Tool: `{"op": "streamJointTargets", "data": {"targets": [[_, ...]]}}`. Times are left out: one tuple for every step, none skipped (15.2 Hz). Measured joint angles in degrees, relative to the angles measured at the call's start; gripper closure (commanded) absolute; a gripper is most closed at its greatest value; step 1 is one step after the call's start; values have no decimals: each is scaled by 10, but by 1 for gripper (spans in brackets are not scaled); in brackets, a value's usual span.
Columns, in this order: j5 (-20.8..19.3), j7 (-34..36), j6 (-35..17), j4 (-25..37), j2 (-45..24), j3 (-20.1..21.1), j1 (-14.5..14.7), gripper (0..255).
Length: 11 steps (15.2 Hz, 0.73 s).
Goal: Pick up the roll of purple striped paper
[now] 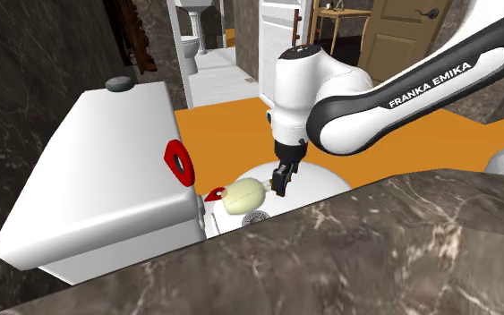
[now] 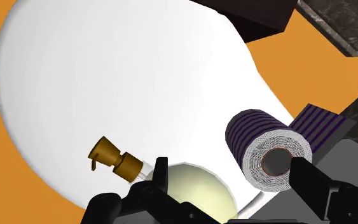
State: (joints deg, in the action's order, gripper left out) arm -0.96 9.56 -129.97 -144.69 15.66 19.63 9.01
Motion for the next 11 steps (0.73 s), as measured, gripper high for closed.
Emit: {"op": "streamJointTargets", "data": {"targets": [[-7,11,-13,5,-21,9,1,0],[-14,20,-24,7,-39,17,3,0],[-24,35,-38,11,-62,27,5,0],[-35,47,-49,17,-84,34,6,0],[-47,60,-60,22,-104,41,8,0],[-60,72,-69,28,-126,45,8,0],[-74,84,-79,34,-147,50,10,0],[-90,101,-85,45,-170,55,15,0],[-99,109,-91,48,-183,56,17,0],[-106,116,-95,50,-192,57,19,0],[-112,121,-101,49,-199,57,20,0]]}}
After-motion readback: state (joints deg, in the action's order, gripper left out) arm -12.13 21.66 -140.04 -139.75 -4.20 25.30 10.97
